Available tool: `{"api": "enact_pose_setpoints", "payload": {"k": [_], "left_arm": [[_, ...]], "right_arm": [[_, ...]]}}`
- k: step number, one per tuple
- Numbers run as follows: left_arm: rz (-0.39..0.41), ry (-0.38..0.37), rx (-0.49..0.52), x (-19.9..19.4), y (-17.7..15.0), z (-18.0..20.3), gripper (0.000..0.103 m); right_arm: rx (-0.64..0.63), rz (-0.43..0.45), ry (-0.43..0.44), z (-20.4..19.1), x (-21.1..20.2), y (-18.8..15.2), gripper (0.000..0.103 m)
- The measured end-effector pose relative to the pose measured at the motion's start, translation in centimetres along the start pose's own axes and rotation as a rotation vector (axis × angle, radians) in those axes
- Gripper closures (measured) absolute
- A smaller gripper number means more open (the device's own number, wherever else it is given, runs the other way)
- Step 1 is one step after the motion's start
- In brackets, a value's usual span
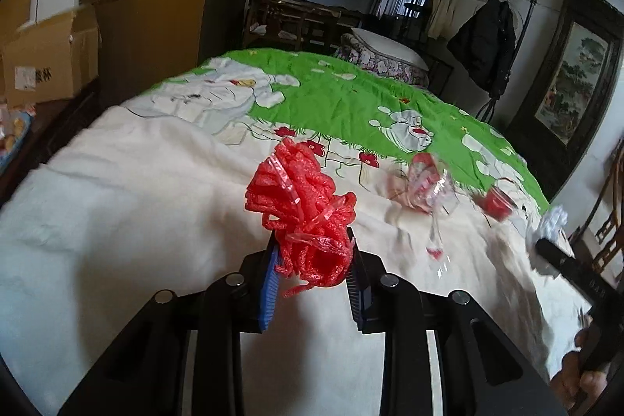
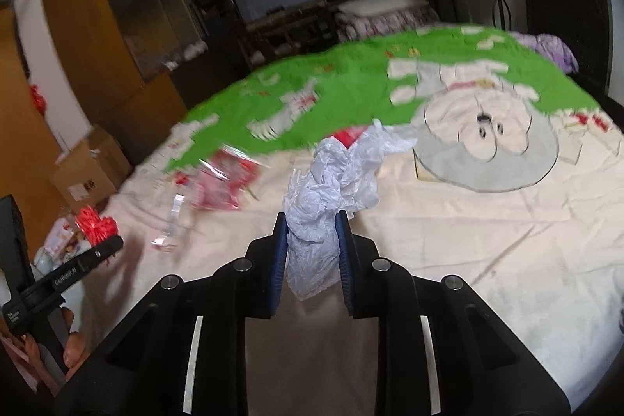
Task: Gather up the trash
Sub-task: 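Carry the red yarn and white bag toward the red wastebasket with both tools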
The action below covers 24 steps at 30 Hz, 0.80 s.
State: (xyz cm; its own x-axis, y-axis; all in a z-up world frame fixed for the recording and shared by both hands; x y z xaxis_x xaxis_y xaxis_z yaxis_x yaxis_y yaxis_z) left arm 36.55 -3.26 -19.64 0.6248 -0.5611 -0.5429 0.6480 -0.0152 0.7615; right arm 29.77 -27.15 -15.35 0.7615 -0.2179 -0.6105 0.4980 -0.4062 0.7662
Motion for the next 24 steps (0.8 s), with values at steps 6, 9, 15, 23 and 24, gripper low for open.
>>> {"api": "enact_pose_setpoints", "payload": {"k": [6,9,15,23,24], "left_arm": [[0.035,0.034,0.083,-6.1,-0.2,1.8,0.073],[0.069,0.024,0.087,-9.5,0.1,2.7,0.073],[0.157,0.006,0.101,-16.6,1.0,4.8,0.073],[0.262,0.059,0.128,-25.9,0.4,5.8,0.073],[0.266,0.07,0.125,-26.7,0.2,5.6,0.073]], "right_arm": [[0.0,0.04,0.064,-0.9,-5.2,0.0,0.078],[-0.008,0.09,0.093,-1.5,-8.5,0.6,0.078],[-0.027,0.168,0.156,-3.1,-14.3,1.7,0.078],[-0.053,0.245,0.255,-5.5,-21.3,1.8,0.078],[-0.056,0.249,0.269,-5.7,-22.0,1.8,0.078]]}}
Point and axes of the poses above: each gripper's, at about its wrist camera, not at the fingertips, and x roughly the way its jaws point, z to its right, y to its top, the point moved 8 cm from there along x, roughly the way its jaws point, and after that the axes turned 13 degrees about -y, right-handed, at the moved point
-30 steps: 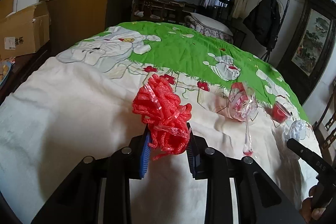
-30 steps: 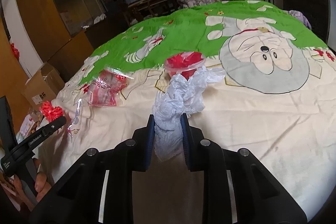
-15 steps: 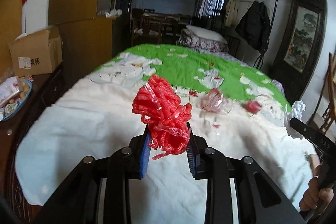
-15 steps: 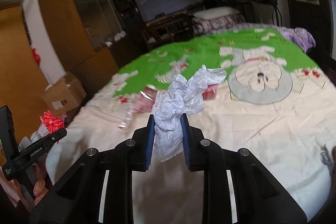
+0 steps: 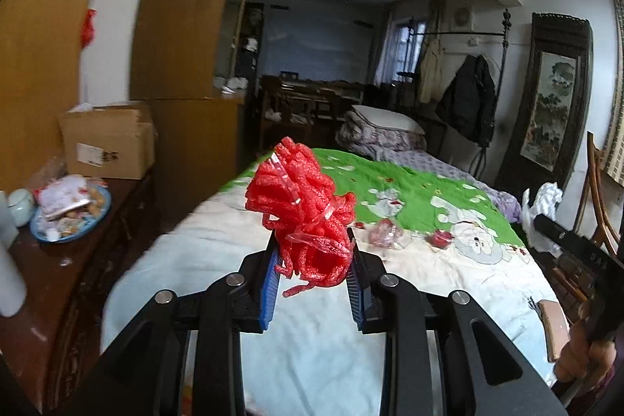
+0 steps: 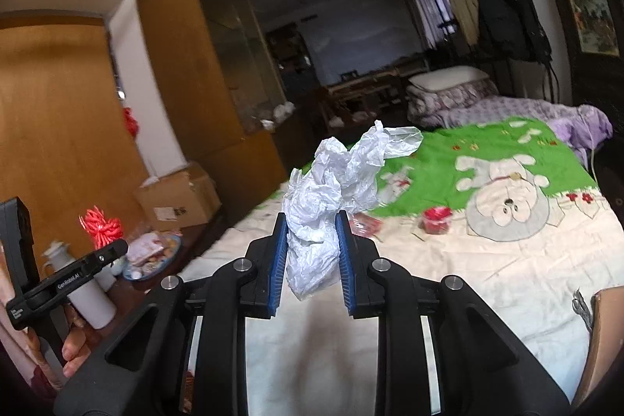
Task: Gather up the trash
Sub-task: 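Carry the red yarn and white bag toward the red wastebasket with both tools, then open both tools over the red wastebasket to drop yarn and bag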
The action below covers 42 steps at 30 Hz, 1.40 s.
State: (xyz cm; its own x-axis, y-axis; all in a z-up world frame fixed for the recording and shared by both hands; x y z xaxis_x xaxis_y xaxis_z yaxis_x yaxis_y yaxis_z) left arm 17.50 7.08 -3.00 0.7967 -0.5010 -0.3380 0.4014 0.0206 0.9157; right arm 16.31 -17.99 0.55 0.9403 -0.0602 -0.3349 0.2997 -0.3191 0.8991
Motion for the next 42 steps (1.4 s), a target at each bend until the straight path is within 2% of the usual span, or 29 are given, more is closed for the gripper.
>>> {"api": "enact_pose_setpoints", "payload": {"k": [6,10,15,16,17,19,22,25,28,34,42], "left_arm": [[-0.02,0.098,-0.072,-6.2,-2.5,-4.8,0.073],[-0.091,0.17,-0.164,-9.1,-6.7,-9.4,0.073],[-0.206,0.208,-0.313,-10.1,-13.4,-14.8,0.071],[-0.234,0.204,-0.347,-10.1,-15.0,-15.7,0.06],[-0.267,0.2,-0.379,-9.9,-16.4,-16.4,0.042],[-0.311,0.217,-0.427,-9.8,-18.7,-17.7,0.026],[-0.351,0.248,-0.43,-9.6,-20.2,-19.1,0.02],[-0.308,0.289,-0.451,-10.4,-19.8,-20.7,0.011],[-0.264,0.325,-0.481,-11.5,-19.2,-22.1,0.008],[-0.209,0.412,-0.534,-13.5,-19.0,-25.3,0.006],[-0.202,0.438,-0.639,-14.5,-21.8,-28.8,0.006]], "right_arm": [[-0.036,0.004,0.08,-3.0,-2.5,-0.5,0.078],[-0.062,-0.036,0.128,-5.2,-2.8,-1.9,0.078],[-0.106,-0.111,0.165,-7.9,-1.8,-4.2,0.077],[-0.119,-0.129,0.171,-8.5,-1.5,-4.8,0.078],[-0.134,-0.15,0.178,-9.2,-1.0,-5.5,0.077],[-0.162,-0.191,0.196,-10.6,-0.4,-7.0,0.077],[-0.221,-0.272,0.232,-13.3,0.9,-10.0,0.077],[-0.267,-0.336,0.267,-15.6,1.6,-12.5,0.077],[-0.322,-0.406,0.304,-18.4,2.4,-15.2,0.077],[-0.404,-0.531,0.379,-23.0,3.2,-19.5,0.077],[-0.543,-0.683,0.482,-29.9,4.3,-26.3,0.075]]}}
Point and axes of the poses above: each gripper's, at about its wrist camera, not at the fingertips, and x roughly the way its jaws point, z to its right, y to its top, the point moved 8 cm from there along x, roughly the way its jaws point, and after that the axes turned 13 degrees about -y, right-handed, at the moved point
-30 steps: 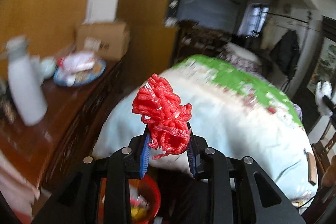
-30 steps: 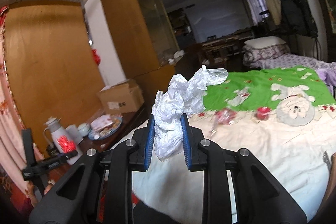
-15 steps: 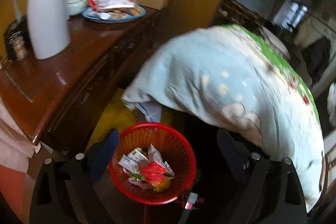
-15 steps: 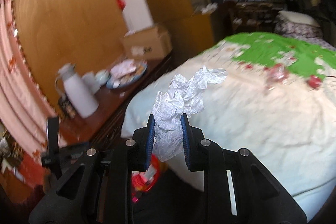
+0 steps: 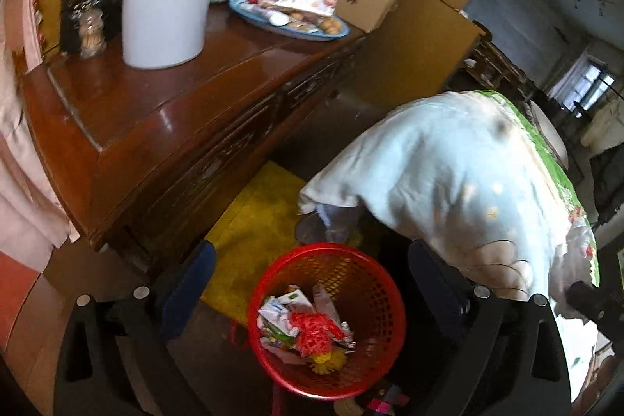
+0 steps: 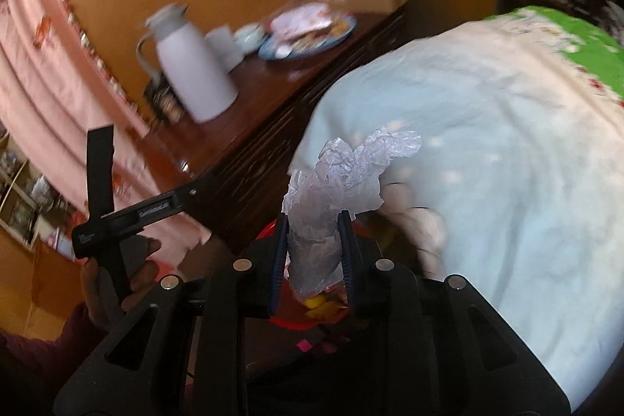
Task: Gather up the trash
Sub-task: 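Open both tools over the red wastebasket to drop yarn and bag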
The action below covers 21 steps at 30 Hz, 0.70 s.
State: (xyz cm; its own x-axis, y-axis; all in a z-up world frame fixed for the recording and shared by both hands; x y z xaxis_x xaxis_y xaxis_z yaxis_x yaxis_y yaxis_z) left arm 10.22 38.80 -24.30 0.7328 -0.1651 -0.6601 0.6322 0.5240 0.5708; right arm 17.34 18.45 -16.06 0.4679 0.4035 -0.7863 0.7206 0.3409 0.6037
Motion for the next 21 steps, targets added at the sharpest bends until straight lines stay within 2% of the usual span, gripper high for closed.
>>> {"api": "enact_pose_setpoints", "payload": {"k": [4,8,11,15,21], "left_arm": [[-0.003,0.033,-0.001,0.6,-0.3,-1.6,0.006],[0.004,0.047,0.011,0.7,-0.3,-2.1,0.006],[0.009,0.057,0.031,0.8,-0.4,-2.1,0.006],[0.014,0.077,0.073,0.9,-0.6,-1.3,0.006],[0.044,0.102,0.174,-0.1,-0.2,1.6,0.006]], "right_arm": [[-0.044,-0.076,0.033,-2.3,3.0,-0.2,0.072],[-0.034,-0.13,0.048,-2.9,4.7,-0.4,0.058],[-0.023,-0.128,0.04,-2.5,4.7,-0.2,0.054],[-0.019,-0.115,0.023,-2.2,4.3,-0.2,0.053],[0.011,-0.071,-0.004,-0.7,2.5,0.0,0.049]]}}
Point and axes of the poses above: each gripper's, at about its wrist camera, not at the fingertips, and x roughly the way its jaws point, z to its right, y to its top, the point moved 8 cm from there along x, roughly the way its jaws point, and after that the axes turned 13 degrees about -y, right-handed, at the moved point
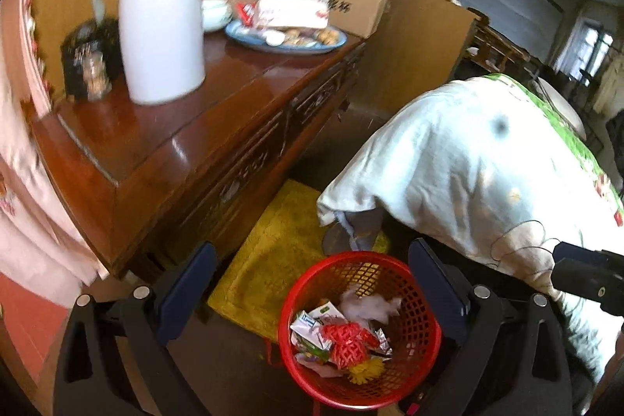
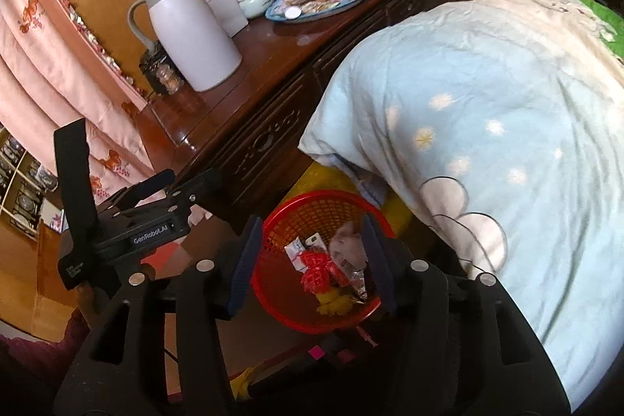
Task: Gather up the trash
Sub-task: 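Open both tools over the red wastebasket to drop yarn and bag, then move both open tools back over the bed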
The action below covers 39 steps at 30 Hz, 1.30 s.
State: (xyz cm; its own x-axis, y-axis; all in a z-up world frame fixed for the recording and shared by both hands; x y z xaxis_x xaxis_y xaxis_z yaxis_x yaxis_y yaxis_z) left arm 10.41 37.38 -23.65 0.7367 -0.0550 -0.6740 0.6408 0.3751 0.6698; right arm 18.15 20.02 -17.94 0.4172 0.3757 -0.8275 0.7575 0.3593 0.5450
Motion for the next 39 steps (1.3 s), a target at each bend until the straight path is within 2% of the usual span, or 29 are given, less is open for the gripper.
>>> {"api": "enact_pose_setpoints", "payload": {"k": [6,14,24,30,39], "left_arm": [[0.06,0.007,0.12,-2.4,1.2,4.0,0.006],[0.139,-0.02,0.284,-6.6,1.9,11.1,0.006],[0.17,-0.121,0.422,-9.5,1.6,20.9,0.006],[0.14,-0.143,0.511,-7.5,0.8,25.7,0.006],[-0.004,-0.216,0.595,2.0,0.4,33.1,0.006]], "right_arm": [[0.054,0.095,-0.045,2.6,-3.8,0.0,0.044],[0.14,0.267,-0.108,7.4,-11.4,-1.5,0.037],[0.253,0.446,-0.237,15.1,-19.6,-4.2,0.021],[0.396,0.468,-0.339,23.4,-21.3,-6.5,0.017],[0.613,0.378,-0.444,34.6,-18.3,-9.6,0.017]]}}
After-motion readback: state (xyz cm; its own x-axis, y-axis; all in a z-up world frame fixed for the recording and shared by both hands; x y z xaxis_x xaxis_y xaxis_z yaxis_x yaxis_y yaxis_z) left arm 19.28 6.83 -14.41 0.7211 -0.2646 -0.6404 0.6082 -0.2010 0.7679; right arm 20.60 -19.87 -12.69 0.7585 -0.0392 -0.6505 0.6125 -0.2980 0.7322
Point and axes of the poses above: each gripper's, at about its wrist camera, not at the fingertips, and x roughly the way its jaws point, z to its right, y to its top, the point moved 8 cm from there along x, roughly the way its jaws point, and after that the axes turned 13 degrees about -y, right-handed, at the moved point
